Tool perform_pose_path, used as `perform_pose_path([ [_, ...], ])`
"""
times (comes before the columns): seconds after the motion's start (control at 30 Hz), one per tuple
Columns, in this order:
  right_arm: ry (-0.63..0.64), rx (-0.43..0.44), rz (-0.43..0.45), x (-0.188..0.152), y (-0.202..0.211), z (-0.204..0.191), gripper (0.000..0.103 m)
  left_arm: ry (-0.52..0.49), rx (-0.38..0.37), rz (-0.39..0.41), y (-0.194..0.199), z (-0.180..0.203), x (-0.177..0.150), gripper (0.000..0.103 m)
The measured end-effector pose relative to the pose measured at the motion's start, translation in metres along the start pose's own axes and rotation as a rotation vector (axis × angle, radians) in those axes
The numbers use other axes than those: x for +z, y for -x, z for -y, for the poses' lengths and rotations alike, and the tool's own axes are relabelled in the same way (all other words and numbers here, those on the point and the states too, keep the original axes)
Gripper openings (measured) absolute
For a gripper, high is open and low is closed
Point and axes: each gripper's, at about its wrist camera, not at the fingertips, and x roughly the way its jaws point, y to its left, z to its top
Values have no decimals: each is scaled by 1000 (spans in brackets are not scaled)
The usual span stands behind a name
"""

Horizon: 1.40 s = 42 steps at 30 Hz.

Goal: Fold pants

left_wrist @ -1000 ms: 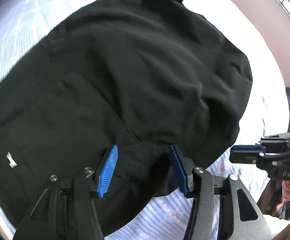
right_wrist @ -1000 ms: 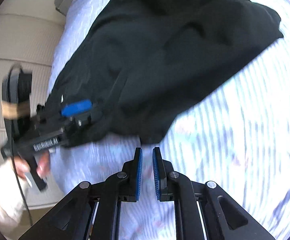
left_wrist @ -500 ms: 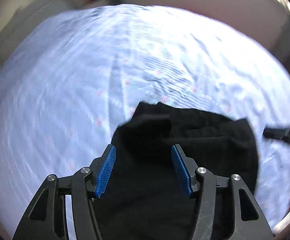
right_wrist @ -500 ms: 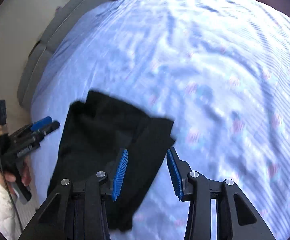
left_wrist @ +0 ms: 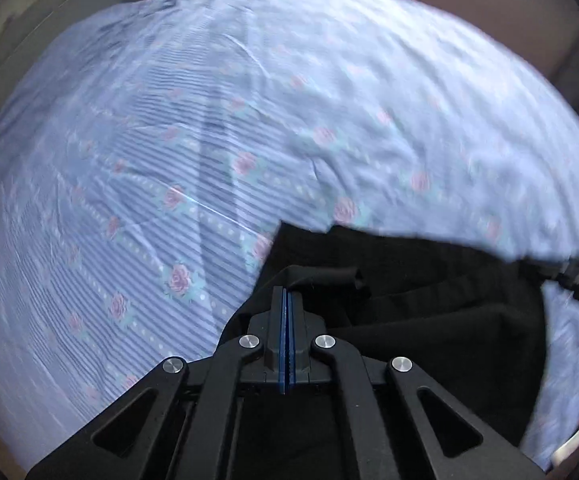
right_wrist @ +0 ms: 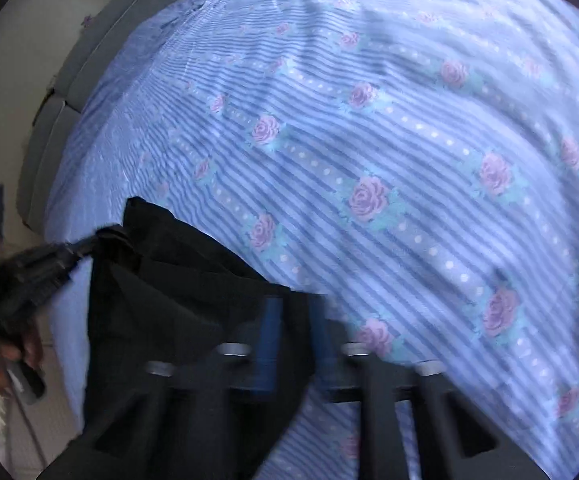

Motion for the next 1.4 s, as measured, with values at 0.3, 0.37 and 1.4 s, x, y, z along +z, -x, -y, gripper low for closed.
perform_pose_path([
  [0.3, -27, 20, 54, -27, 44, 5, 7, 44, -59, -21, -9, -5, 16, 3],
  [0.37, -24, 22, 14, -30, 32, 6, 7, 45, -44, -71, -25, -2, 15, 3],
  [1.4, -131, 82, 108, 7, 18, 21, 10, 288, -141, 23, -44, -25, 62, 16],
])
